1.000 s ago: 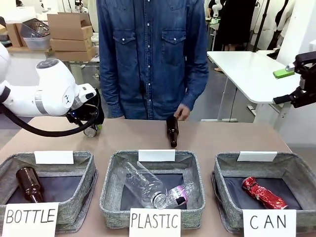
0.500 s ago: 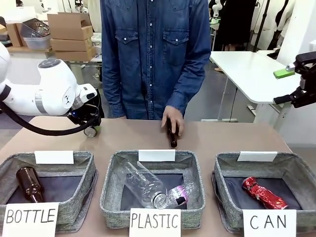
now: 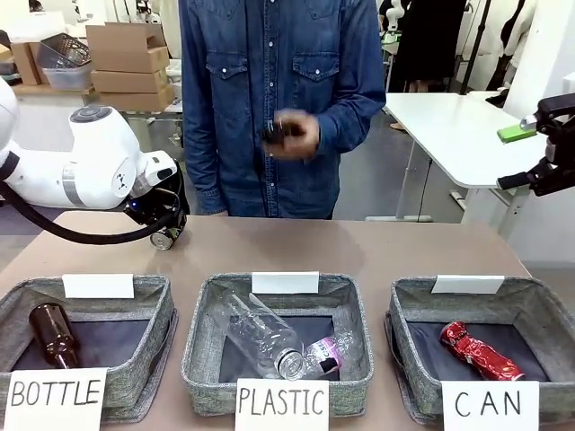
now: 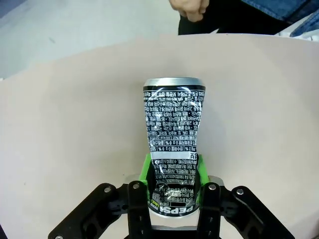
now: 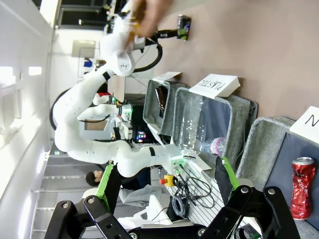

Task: Sort the can waste into the basket.
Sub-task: Pick up the can waste from the table and place it in the right Fabric basket.

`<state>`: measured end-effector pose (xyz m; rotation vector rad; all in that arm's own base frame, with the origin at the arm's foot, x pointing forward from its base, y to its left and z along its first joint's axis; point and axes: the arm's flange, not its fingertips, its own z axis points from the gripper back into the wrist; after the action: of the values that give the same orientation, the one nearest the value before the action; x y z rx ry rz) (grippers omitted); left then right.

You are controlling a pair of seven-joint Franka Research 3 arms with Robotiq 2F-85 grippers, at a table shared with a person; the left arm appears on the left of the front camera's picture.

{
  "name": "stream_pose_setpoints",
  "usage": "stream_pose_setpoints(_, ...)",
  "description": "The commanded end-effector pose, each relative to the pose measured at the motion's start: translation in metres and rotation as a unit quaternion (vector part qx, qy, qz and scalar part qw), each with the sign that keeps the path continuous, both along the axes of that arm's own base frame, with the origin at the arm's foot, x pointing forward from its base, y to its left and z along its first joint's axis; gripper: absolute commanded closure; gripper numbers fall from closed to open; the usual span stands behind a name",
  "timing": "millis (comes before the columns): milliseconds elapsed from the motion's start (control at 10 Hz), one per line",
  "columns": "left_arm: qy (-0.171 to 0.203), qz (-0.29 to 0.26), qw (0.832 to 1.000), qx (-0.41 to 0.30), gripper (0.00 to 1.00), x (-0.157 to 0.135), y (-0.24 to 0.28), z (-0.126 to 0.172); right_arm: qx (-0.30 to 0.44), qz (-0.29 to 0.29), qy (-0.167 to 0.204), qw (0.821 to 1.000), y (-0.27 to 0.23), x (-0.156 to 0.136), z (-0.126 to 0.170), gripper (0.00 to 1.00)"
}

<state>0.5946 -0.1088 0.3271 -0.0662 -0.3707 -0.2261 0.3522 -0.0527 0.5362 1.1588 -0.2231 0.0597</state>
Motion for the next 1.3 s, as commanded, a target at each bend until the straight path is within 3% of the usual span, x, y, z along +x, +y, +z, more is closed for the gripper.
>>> stream_pose_setpoints(0,-0.005,0.017,1.000,0.009,1.00,-0.002,0.002,-0.003,-0.004,0.007,-0.011,1.000,-0.002,0.000,0.000,0.00)
stream_pose_setpoints(200,-0.002,0.028,1.000,-0.008,1.00,-0.003,0.007,0.003,-0.004,0.007,-0.011,1.000,-0.002,0.000,0.000,0.00)
stream_pose_setpoints(300,0.015,0.026,0.999,-0.019,1.00,-0.009,0.016,0.020,-0.004,0.007,-0.011,1.000,-0.002,0.000,0.000,0.00)
stream_pose_setpoints(500,0.040,0.007,0.999,-0.036,1.00,-0.031,0.057,0.075,-0.004,0.007,-0.011,1.000,-0.002,0.000,0.000,0.00)
stream_pose_setpoints(800,0.003,-0.010,0.991,-0.132,1.00,-0.092,0.139,0.160,-0.004,0.007,-0.011,1.000,-0.002,0.000,0.000,0.00)
stream_pose_setpoints(1000,0.002,-0.058,0.981,-0.183,1.00,-0.142,0.189,0.204,-0.004,0.007,-0.011,1.000,-0.002,0.000,0.000,0.00)
stream_pose_setpoints(1200,0.036,-0.177,0.951,-0.251,1.00,-0.196,0.241,0.243,-0.004,0.007,-0.011,1.000,-0.002,0.000,0.000,0.00)
